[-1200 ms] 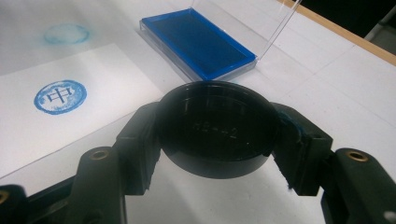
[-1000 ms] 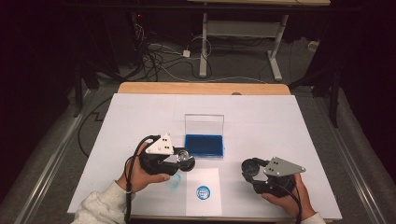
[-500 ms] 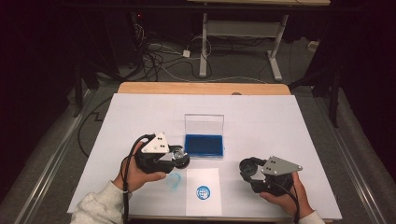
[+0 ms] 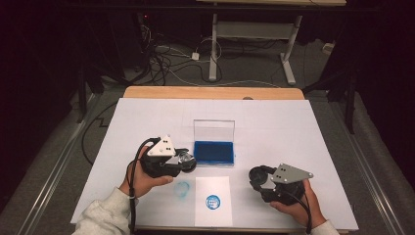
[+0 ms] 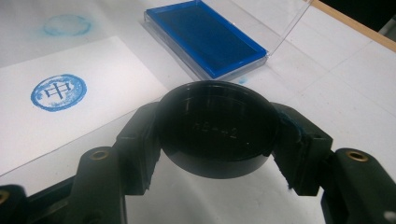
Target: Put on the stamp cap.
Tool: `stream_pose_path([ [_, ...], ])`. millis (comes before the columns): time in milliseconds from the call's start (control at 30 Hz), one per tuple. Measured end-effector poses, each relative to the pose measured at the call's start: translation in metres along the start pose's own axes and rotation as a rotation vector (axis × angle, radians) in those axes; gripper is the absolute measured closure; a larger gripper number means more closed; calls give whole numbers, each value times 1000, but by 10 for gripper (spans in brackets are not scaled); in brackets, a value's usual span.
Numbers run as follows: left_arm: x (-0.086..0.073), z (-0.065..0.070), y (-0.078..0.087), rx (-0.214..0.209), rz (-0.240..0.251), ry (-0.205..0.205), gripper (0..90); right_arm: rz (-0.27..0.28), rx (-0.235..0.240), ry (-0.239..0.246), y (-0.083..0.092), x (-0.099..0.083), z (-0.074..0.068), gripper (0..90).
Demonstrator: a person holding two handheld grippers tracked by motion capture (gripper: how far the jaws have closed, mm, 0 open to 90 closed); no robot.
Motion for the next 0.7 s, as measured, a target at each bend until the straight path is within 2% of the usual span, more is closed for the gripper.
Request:
stream_pose_path([
  [267,13,-1,-11,-4,32,3,545,6,42,3,-19,15,-4,384],
  [700,27,8,-22,-60,55,-12,545,8,101,33,-55,43,-18,384],
])
Point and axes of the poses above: each handheld gripper's, and its own axes: y roughly backward along the jaws, x roughly out of its top, z roughly to its right, the point moved 7 cm from there along -y, roughly forward along the jaws, and after that the axes turned 5 degrees about y, right-handed, at the moved point
